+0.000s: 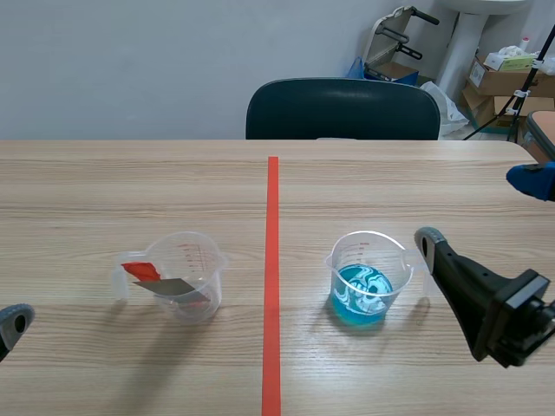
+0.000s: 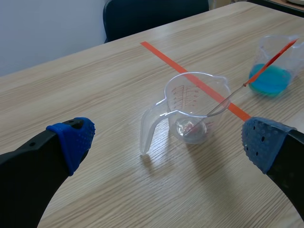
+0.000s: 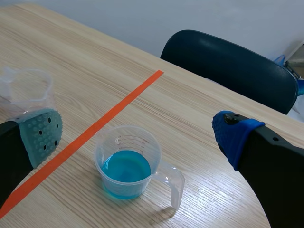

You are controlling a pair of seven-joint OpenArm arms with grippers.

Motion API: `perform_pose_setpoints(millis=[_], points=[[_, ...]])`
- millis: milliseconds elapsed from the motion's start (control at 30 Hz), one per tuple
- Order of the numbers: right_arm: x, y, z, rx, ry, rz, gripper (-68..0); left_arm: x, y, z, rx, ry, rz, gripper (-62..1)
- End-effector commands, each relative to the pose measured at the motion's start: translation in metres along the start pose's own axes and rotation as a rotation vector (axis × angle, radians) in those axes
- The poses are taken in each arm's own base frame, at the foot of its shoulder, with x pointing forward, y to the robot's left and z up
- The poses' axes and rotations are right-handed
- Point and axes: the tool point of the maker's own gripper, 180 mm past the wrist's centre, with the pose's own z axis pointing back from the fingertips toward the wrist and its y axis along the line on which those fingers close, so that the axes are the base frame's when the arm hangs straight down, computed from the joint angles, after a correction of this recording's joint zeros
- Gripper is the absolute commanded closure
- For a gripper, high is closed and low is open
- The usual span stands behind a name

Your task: Do the redox reaction experiment

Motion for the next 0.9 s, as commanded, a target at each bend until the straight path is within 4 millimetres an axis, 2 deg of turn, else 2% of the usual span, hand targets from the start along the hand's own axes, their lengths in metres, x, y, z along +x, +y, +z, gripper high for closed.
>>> perform_pose_setpoints(millis=[0, 200, 867], points=[[0.009, 0.0002, -0.0013, 0.002, -0.03, 0.0, -67.9, 0.0077, 0.0019, -0.0001, 0.003, -0.03, 0.0, -62.3], [0.009, 0.0002, -0.0013, 0.002, -0.03, 0.0, -67.9, 0.0077, 0.0084, 0.0001, 0.039, -0.029, -0.025, -62.3], [0.008, 0.0009, -0.0013, 0.006, -0.025, 0.012, -67.9, 0.0082, 0.0088, -0.0003, 0.04, -0.031, -0.027, -62.3]])
